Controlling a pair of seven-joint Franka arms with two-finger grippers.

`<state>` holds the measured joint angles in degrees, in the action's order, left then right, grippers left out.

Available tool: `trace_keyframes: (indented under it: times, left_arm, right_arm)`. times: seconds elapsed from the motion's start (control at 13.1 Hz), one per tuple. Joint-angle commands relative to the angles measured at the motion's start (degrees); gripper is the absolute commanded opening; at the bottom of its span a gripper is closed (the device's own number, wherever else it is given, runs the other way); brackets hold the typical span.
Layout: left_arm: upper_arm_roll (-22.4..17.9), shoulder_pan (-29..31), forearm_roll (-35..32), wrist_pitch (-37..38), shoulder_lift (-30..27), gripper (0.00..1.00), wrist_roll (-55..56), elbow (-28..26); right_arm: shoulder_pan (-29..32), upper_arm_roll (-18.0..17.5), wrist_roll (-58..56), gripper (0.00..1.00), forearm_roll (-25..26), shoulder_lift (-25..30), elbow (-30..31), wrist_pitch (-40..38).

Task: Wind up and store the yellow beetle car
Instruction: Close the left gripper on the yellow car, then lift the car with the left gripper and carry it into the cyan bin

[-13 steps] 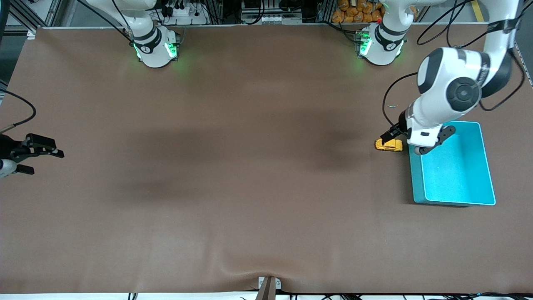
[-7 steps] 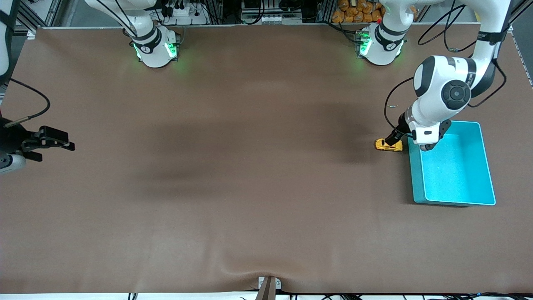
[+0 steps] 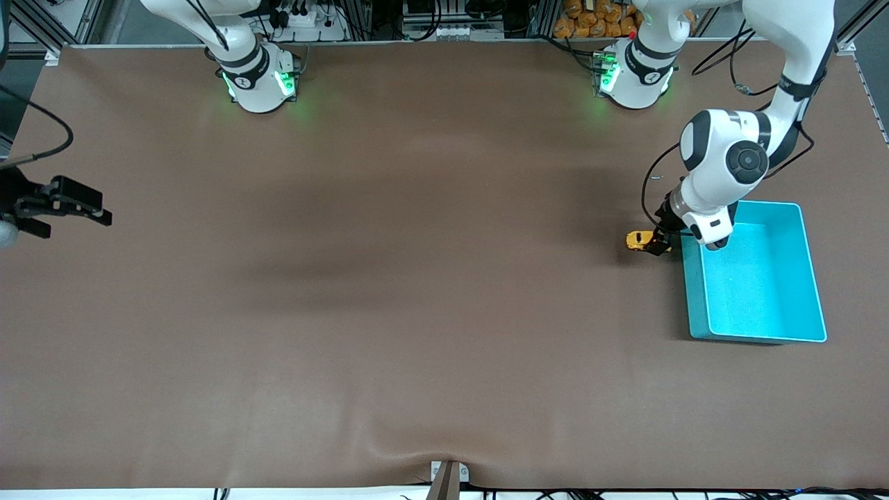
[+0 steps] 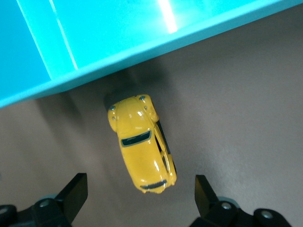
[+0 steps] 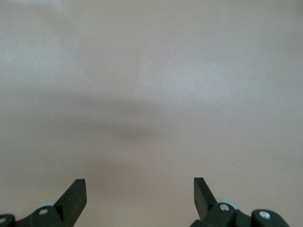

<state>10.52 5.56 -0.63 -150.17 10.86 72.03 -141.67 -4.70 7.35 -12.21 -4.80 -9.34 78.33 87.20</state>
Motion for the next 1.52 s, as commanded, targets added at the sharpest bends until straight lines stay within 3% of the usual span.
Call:
trace_keyframes:
  times: [0.0, 0.15, 0.23, 0.3, 0.38, 0.76, 0.99, 1.14, 1.45]
  left_arm:
    - [0.11, 0.15, 0.55, -2.66, 3.37, 1.00, 0.83, 0.43]
    - [-0.15, 0.15, 0.46, -3.98, 5.13, 1.00, 0.83, 0.52]
    - [-0.15, 0.15, 0.46, -4.68, 5.57, 0.91, 1.00, 0.69]
    - [-0.24, 0.15, 0.37, -4.78, 5.49, 0.22, 1.18, 0.61]
    - [-0.24, 0.15, 0.37, -4.78, 5.49, 0.00, 1.27, 0.78]
    - [1.34, -1.42, -0.15, -2.24, 0.58, 0.00, 1.18, 1.74]
    - [3.36, -1.78, -0.25, 12.30, -1.19, 0.00, 0.31, 13.04]
    - [2.67, -1.17, -0.25, 20.59, -1.19, 0.00, -5.98, 19.74]
    - [2.49, 9.09, -3.74, 22.47, 1.08, 0.00, -29.96, 24.51]
  right_arm:
    - [-1.11, 0.30, 1.57, 1.00, 1.29, 4.68, 7.43, 3.58]
    - [-1.11, 0.30, 3.67, 1.00, 1.37, 7.66, 12.25, 6.99]
    - [-1.11, 0.30, 3.94, 1.00, 1.38, 9.15, 14.89, 9.01]
    - [-1.19, 0.30, 3.94, 1.00, 1.38, 9.78, 16.40, 10.25]
    - [-1.11, 0.30, 3.94, 1.00, 1.38, 9.78, 16.50, 10.27]
    - [-0.84, 0.39, 3.51, 1.00, 0.94, 9.43, 14.92, 9.92]
    - [-0.58, 0.56, 3.85, 1.00, 0.94, 9.26, 13.43, 9.21]
    - [-0.58, 0.48, 4.03, 1.00, 1.02, 9.26, 13.25, 8.16]
    - [-0.58, 0.56, 4.03, 1.00, 1.20, 9.17, 13.42, 7.98]
